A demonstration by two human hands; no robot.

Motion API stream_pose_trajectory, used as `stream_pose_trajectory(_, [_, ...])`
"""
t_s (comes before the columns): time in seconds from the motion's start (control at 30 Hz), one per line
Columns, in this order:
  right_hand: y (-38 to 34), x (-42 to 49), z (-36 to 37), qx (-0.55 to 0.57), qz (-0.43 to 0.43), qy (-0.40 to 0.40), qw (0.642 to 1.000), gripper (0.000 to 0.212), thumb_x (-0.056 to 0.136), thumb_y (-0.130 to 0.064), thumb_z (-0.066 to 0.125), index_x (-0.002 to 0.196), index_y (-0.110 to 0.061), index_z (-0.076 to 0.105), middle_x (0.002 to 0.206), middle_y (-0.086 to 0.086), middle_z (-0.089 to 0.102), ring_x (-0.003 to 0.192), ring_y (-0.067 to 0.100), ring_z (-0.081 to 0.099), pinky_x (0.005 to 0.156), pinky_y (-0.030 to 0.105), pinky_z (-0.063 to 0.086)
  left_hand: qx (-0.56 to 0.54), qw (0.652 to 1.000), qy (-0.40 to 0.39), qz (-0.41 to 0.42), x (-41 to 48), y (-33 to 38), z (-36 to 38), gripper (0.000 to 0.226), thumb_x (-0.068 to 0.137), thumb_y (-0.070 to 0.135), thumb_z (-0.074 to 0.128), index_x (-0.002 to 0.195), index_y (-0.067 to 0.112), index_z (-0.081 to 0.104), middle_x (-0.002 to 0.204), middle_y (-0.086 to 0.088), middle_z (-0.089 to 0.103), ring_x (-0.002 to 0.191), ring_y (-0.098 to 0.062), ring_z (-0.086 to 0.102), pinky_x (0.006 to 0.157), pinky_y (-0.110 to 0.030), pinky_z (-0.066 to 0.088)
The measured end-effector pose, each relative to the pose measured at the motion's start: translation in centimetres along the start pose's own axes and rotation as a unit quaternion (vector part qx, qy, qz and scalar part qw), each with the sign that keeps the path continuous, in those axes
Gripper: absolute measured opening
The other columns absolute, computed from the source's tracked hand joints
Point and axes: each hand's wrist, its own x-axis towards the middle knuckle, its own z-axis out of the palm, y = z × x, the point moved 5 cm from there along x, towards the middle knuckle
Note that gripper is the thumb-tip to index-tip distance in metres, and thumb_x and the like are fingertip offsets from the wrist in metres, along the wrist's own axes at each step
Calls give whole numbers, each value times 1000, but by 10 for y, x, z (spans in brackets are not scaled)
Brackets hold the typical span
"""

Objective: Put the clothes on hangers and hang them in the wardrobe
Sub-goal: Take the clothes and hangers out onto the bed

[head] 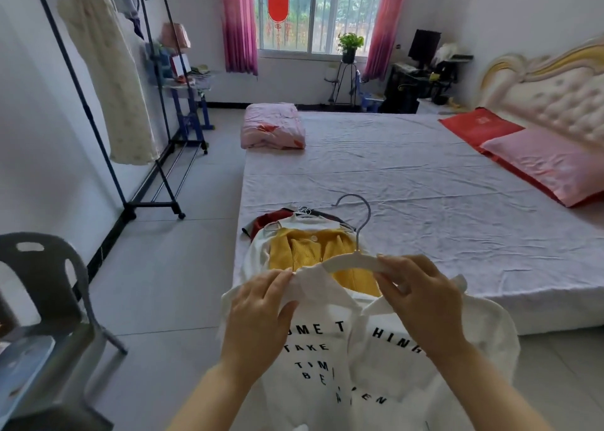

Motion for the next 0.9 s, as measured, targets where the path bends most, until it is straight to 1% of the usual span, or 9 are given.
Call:
stream_pose_trajectory(0.17, [40,60,77,22,29,-23,999,25,66,-19,83,89,-16,73,78,-4,65,48,5,59,44,18,49,-8,999,-33,-3,88,-45,45,49,68,14,80,114,12,64,110,-5,66,99,-29,63,82,-44,49])
stream_pose_trajectory(0.3, [72,102,130,45,60,-47,996,28,65,-13,83,91,-15,72,82,-3,64,51,2,58,45,23,51,-6,999,-44,7,150,-71,72,49,69,13,80,115,12,63,110,-6,65,99,-28,63,83,-44,49])
stream_pose_trajectory(0.4, [98,127,167,59,63,-65,994,28,66,-12,82,92,-13,71,82,-1,64,49,6,57,45,26,53,-6,999,-53,-1,188,-85,95,51,67,11,81,115,12,63,109,-5,65,99,-27,63,82,-43,50])
stream_pose_trajectory(0.57, [150,168,243,81,69,-106,989,27,67,-12,81,91,-10,71,81,2,65,48,7,58,47,20,50,5,995,-91,-36,248,-114,150,52,65,10,82,113,11,64,107,-5,65,98,-27,63,83,-43,49])
stream_pose_trajectory(0.7, [197,200,311,111,84,-145,980,24,68,-14,80,90,-12,71,82,-2,64,49,-6,52,50,10,44,25,989,-122,-76,296,-139,199,50,64,10,82,111,10,65,106,-4,66,99,-26,64,83,-42,50])
stream_pose_trajectory(0.77, [222,213,349,131,95,-171,972,25,68,-11,81,91,-13,71,83,-2,63,50,-4,52,52,14,48,21,984,-135,-114,318,-153,226,47,72,13,76,117,12,62,114,-3,63,108,-24,59,92,-40,45])
stream_pose_trajectory(0.83, [247,226,390,115,109,-208,965,24,74,-11,78,96,-13,70,90,2,65,62,8,60,60,28,55,28,976,-153,-151,340,-170,253,48,85,20,62,131,18,50,131,0,52,125,-18,45,106,-32,31])
stream_pose_trajectory(0.87, [260,234,414,93,126,-248,956,25,80,-17,73,104,-16,68,100,3,63,78,15,63,73,35,55,35,972,-162,-169,351,-178,266,51,89,24,56,137,21,42,141,1,42,133,-16,34,110,-30,23])
stream_pose_trajectory(0.9, [274,239,438,71,150,-299,940,29,86,-25,65,114,-21,63,112,3,59,99,19,57,88,36,48,42,966,-171,-189,361,-187,279,54,91,28,51,142,23,33,148,0,30,139,-16,22,113,-29,17])
